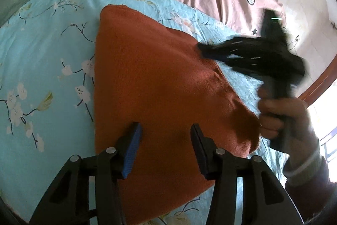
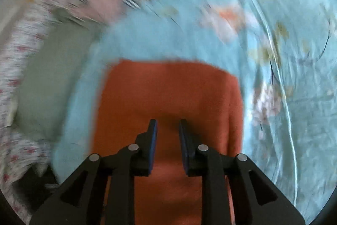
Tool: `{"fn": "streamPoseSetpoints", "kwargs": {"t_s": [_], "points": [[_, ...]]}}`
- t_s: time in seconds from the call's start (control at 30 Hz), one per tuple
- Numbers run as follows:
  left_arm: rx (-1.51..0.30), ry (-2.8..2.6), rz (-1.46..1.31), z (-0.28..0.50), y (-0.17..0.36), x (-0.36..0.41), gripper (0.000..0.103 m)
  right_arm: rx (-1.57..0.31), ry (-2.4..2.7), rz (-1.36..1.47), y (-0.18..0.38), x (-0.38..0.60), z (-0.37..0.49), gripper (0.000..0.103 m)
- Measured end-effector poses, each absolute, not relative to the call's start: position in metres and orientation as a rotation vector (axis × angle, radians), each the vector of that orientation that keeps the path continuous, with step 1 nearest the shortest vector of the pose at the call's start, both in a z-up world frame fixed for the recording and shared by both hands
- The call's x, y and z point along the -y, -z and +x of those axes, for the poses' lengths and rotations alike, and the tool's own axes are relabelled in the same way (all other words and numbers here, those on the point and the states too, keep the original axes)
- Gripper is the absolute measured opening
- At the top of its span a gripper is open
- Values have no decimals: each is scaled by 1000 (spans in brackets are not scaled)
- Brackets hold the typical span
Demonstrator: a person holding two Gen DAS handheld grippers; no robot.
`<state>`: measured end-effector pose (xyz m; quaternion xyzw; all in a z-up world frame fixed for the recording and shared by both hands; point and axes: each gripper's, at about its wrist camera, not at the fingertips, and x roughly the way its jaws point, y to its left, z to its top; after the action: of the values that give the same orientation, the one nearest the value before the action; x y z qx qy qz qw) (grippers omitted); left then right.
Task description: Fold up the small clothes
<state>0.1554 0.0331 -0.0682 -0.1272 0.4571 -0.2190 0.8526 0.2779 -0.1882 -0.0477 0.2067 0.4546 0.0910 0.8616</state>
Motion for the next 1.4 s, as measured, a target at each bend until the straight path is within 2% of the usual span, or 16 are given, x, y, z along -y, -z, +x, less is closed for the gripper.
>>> {"fn": "streamPoseSetpoints", "kwargs": {"t_s": [0.07,0.13,0.23,0.4,0.63,0.73,1.4], "points": [[-960,468,-279,155,69,-34,49,-924,-173,484,60,202,284,0],[-961,467,-274,154,69,-31,49,-901,-169,559,61,215,278,0],[-964,462,-260,152,67,-31,49,-862,-118,483,44,211,253,4],[-963,501,-304,141,58,-39,49,-820,-210,476,25,204,185,4],[-998,475,-247,115,70,-37,50,-879,-145,465,70,208,122,4],[-1010,462,-235,109,80,-35,49,-859,-158,533,81,218,113,3],[-978,359,-205,66,74,-35,51,-840,-81,389,73,190,63,5]]}}
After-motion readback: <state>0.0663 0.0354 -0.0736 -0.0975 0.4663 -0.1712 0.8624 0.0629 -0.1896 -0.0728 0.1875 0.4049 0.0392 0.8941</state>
